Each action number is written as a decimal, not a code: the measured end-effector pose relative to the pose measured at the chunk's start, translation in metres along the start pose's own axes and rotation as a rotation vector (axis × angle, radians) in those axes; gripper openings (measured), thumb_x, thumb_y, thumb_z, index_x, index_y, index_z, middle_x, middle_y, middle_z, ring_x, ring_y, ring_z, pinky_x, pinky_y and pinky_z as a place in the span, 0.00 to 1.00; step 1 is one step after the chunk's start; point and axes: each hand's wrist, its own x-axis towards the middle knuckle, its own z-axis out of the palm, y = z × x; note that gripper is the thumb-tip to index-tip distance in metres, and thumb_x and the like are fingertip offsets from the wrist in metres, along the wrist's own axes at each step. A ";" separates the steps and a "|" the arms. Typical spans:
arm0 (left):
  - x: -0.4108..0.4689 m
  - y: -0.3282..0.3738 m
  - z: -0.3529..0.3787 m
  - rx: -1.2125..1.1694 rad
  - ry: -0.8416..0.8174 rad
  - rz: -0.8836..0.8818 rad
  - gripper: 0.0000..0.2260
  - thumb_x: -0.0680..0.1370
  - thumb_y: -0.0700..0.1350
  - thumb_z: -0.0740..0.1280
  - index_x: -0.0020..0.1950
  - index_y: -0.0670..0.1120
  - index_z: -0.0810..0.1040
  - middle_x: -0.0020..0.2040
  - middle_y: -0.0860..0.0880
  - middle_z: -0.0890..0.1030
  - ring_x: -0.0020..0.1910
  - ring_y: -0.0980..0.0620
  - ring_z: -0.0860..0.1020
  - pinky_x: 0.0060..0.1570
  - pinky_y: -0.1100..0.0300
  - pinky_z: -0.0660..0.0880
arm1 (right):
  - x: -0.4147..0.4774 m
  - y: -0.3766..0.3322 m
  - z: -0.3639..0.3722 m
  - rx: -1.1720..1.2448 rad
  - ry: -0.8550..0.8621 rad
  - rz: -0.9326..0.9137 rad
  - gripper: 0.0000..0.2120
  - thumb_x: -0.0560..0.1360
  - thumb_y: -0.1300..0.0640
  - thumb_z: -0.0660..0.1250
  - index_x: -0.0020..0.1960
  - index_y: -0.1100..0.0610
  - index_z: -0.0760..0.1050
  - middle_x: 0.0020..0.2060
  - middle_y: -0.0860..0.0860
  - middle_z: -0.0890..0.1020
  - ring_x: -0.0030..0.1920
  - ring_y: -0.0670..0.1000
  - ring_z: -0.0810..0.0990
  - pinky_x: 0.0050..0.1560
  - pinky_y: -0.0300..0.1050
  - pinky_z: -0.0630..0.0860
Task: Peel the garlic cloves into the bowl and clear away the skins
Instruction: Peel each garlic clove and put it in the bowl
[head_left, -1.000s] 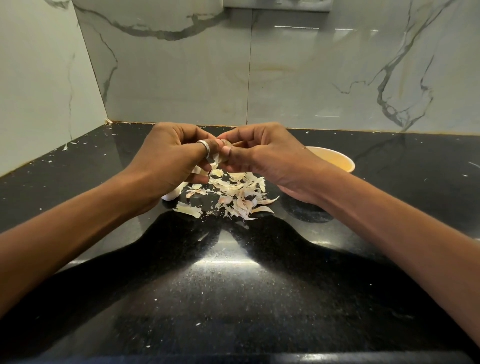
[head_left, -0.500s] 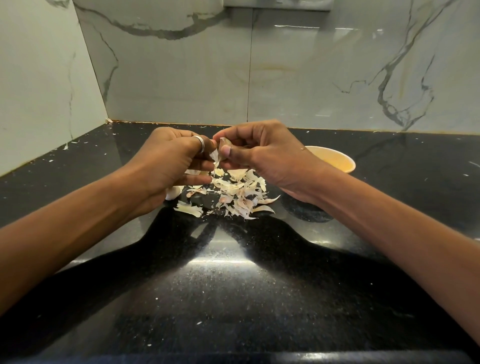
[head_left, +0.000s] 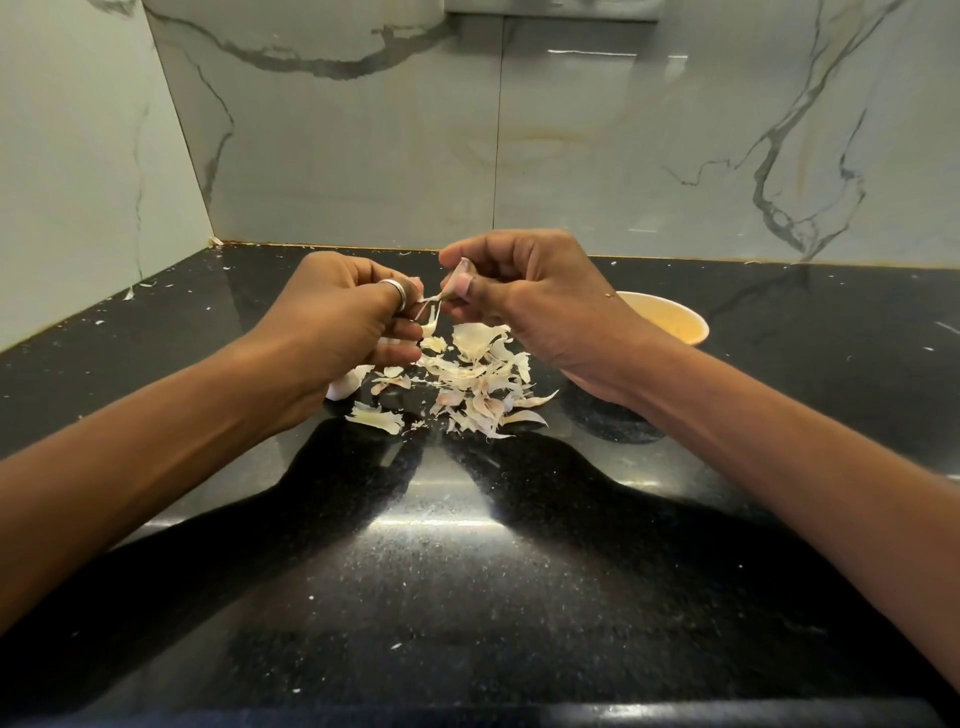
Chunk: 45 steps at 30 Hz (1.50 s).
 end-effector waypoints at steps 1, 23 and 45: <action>0.000 0.000 0.000 0.014 0.003 0.011 0.05 0.81 0.38 0.67 0.51 0.37 0.81 0.43 0.42 0.81 0.37 0.51 0.81 0.31 0.64 0.79 | 0.000 0.000 0.000 -0.006 0.005 -0.002 0.10 0.81 0.69 0.66 0.61 0.66 0.78 0.46 0.59 0.83 0.44 0.51 0.83 0.45 0.36 0.79; 0.003 -0.010 -0.004 0.268 -0.007 0.206 0.01 0.77 0.42 0.74 0.46 0.46 0.84 0.38 0.48 0.86 0.37 0.53 0.85 0.33 0.60 0.81 | 0.006 0.002 -0.008 -0.126 0.076 -0.065 0.13 0.81 0.67 0.66 0.66 0.64 0.78 0.44 0.56 0.85 0.42 0.50 0.83 0.47 0.44 0.83; -0.003 -0.004 -0.003 0.502 0.034 0.445 0.04 0.76 0.48 0.72 0.47 0.49 0.85 0.35 0.54 0.84 0.31 0.57 0.82 0.37 0.55 0.82 | 0.003 0.006 -0.002 -0.240 0.041 -0.101 0.13 0.80 0.66 0.69 0.65 0.63 0.79 0.46 0.58 0.86 0.45 0.55 0.86 0.52 0.47 0.84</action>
